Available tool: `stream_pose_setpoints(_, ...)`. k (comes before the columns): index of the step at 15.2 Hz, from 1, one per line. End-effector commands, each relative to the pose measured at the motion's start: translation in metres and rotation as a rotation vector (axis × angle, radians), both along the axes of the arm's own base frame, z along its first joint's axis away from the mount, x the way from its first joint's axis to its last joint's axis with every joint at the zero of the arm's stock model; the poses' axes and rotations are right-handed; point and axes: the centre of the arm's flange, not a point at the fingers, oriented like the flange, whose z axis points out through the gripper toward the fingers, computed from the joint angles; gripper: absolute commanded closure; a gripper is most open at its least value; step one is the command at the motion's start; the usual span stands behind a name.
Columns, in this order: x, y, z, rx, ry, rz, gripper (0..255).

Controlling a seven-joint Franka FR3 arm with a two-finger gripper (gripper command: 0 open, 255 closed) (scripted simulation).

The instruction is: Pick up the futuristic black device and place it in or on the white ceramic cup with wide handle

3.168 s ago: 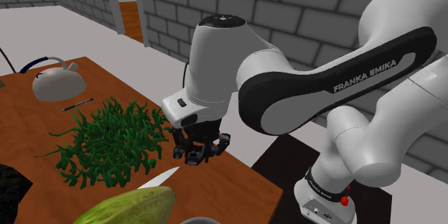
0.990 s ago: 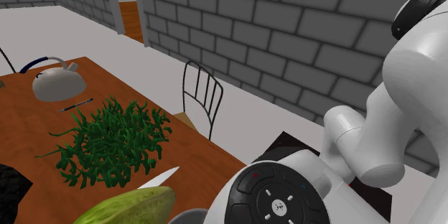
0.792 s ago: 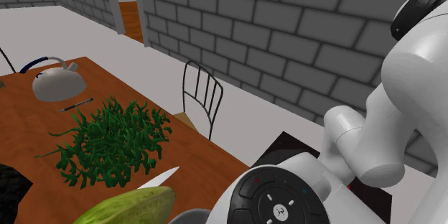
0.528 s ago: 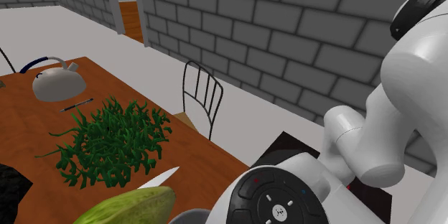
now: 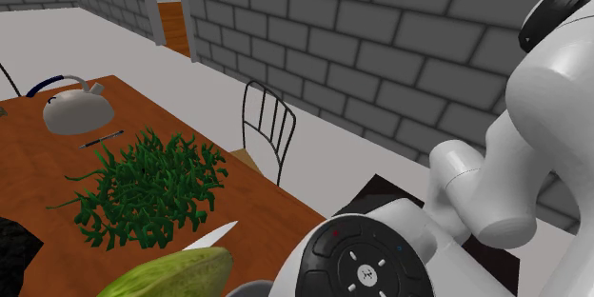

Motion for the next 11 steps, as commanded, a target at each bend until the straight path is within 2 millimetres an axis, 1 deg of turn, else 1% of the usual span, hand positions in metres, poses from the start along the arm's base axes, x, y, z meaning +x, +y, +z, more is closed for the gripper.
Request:
stream_pose_setpoints(1,-0.003,-0.002,0.02,0.0,0.0,0.0,0)
stream_pose_setpoints(3,-0.005,-0.004,0.044,0.0,0.0,0.0,0)
stream_pose_setpoints(11,-0.005,-0.004,0.044,0.0,0.0,0.0,0)
